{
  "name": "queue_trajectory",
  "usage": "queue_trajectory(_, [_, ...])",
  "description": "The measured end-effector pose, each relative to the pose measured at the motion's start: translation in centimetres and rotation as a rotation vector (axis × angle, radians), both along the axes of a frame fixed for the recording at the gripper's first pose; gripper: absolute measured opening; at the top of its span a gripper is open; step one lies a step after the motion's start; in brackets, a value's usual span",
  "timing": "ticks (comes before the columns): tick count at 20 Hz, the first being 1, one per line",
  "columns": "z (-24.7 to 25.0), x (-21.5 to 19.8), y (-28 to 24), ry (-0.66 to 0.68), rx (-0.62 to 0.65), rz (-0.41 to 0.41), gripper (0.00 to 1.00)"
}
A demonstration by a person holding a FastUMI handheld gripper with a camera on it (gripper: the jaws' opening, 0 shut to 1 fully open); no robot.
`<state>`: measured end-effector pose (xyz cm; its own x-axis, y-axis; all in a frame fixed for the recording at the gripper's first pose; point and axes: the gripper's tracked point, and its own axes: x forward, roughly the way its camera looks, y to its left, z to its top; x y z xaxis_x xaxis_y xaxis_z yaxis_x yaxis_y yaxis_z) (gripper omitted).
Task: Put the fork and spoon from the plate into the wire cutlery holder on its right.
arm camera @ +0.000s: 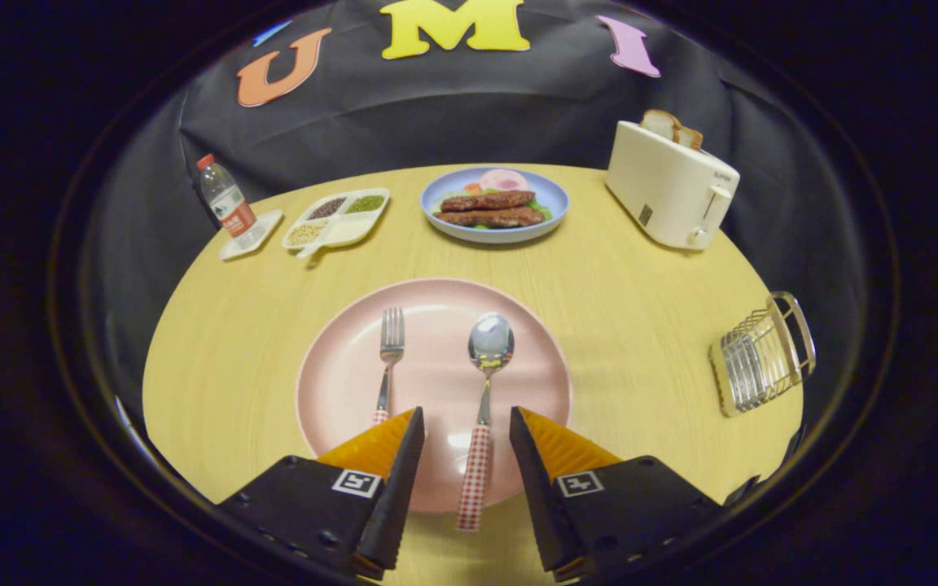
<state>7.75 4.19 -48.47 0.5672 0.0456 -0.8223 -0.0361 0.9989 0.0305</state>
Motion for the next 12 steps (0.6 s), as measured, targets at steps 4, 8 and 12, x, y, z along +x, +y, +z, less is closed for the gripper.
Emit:
queue_trajectory(4, [-1.5,0.3,-0.4,0.061,-0.013,-0.045,0.52])
queue_trajectory(8, [-1.5,0.3,-0.5,0.072,-0.014,-0.063,0.33])
queue_trajectory(12, [-1.2,0.1,-0.6,0.085,-0.021,-0.051,0.07])
